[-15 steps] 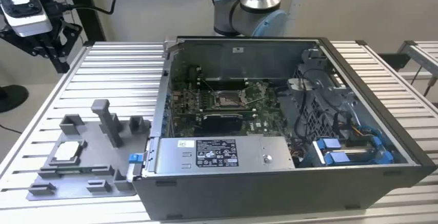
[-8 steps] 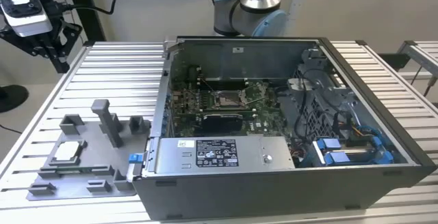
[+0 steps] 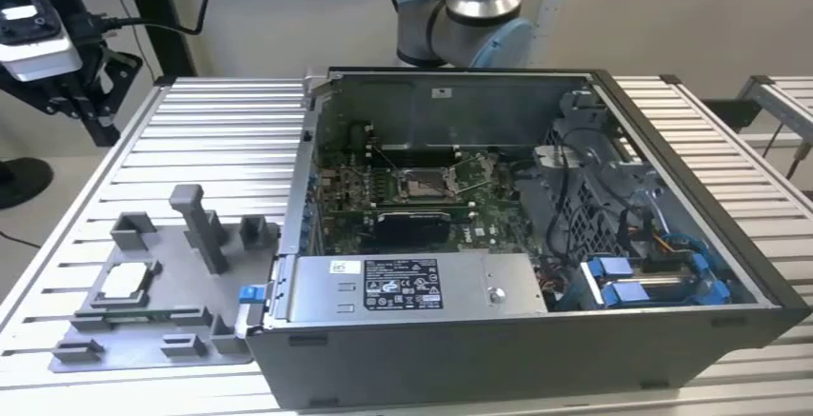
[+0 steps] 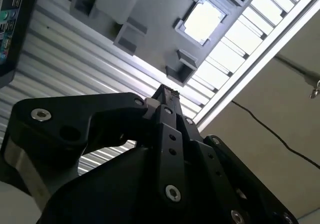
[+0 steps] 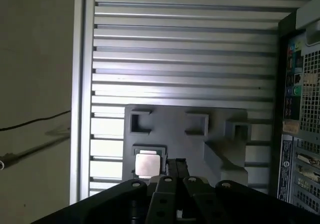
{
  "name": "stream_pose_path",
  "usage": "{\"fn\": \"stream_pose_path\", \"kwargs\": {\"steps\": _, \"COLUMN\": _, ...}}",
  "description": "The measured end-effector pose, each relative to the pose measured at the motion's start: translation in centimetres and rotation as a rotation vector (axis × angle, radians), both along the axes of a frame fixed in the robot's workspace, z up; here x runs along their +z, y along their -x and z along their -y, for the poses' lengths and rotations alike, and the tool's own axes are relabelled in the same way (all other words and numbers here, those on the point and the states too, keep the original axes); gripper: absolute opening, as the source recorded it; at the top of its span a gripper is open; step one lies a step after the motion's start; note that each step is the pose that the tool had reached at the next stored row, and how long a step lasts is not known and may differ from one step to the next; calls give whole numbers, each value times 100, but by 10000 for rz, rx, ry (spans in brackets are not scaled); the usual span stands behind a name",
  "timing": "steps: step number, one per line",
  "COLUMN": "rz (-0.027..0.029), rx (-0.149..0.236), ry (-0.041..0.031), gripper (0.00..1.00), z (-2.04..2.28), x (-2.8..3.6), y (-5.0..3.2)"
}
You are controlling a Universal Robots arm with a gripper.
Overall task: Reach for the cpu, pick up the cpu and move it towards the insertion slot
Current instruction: 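Reach for the cpu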
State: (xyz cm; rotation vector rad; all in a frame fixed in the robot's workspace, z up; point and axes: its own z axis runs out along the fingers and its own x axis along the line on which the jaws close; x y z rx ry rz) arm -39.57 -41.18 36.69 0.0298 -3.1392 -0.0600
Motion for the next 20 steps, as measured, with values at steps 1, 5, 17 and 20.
{"fn": "stream_pose_path", "kwargs": {"steps": 1, "rz": 1, "rx": 0, "ry": 0, "gripper": 0, "z": 30, "x": -3, "y": 10}}
{"fn": "stream_pose_path", "kwargs": {"steps": 5, "rz": 1, "rx": -2, "ry": 0, "gripper": 0, "z": 140, "x": -16, "y": 55}}
{"fn": "stream_pose_path", "kwargs": {"steps": 17, "rz": 1, "rx": -3, "ry": 0, "gripper": 0, "z": 315, "x": -47, "y": 204}}
{"fn": "stream_pose_path", "kwargs": {"steps": 20, "rz": 1, "rx": -3, "ry": 0, "gripper": 0, "z": 325, "x": -56, "y": 216}}
